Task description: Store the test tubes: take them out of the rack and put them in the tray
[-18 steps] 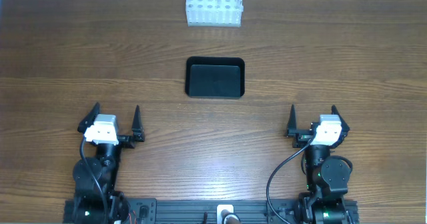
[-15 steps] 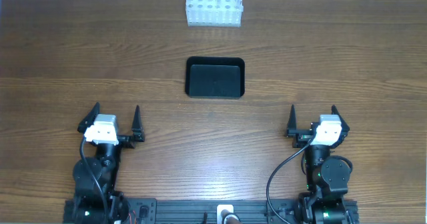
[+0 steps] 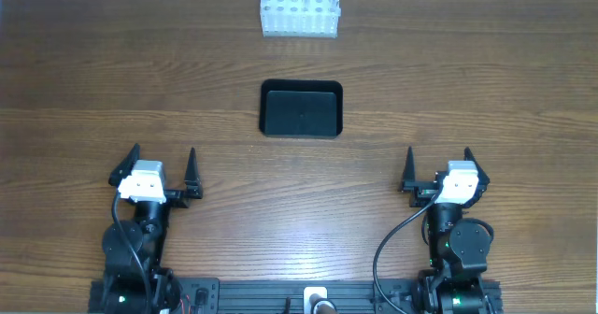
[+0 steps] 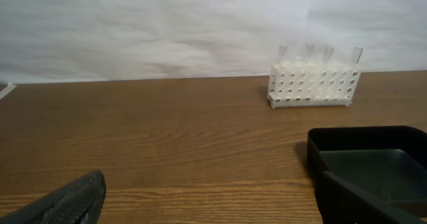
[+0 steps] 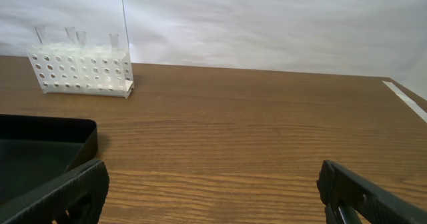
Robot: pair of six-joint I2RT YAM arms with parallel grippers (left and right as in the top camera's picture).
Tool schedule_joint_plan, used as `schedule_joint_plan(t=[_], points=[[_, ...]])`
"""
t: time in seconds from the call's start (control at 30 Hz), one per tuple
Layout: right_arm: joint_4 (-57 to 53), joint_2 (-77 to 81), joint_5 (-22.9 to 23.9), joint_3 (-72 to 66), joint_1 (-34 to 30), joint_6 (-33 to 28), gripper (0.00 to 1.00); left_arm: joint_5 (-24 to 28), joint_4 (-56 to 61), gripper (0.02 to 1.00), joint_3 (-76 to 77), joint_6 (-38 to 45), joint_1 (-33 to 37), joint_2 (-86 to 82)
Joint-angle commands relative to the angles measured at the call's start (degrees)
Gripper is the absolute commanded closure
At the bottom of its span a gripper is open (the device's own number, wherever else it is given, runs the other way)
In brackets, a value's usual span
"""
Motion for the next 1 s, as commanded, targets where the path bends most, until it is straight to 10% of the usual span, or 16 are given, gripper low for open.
schedule_joint_plan(t=[0.03, 0.43, 1.0], points=[[-0.1, -0.6, 0.9, -0.3, -0.3, 0.1, 0.009, 0.4, -0.1, 0.018, -0.3, 0.5, 0.3, -0.2], [-0.1, -0.6, 0.9, -0.3, -0.3, 0.1, 0.009, 4.5, 39.8, 0.020, 2.5, -1.1, 0.3, 30.2], [-0.1, -0.6, 0.9, -0.3, -0.3, 0.1, 0.007, 4.0, 28.5, 0.018, 48.6, -2.8, -7.5, 83.2]])
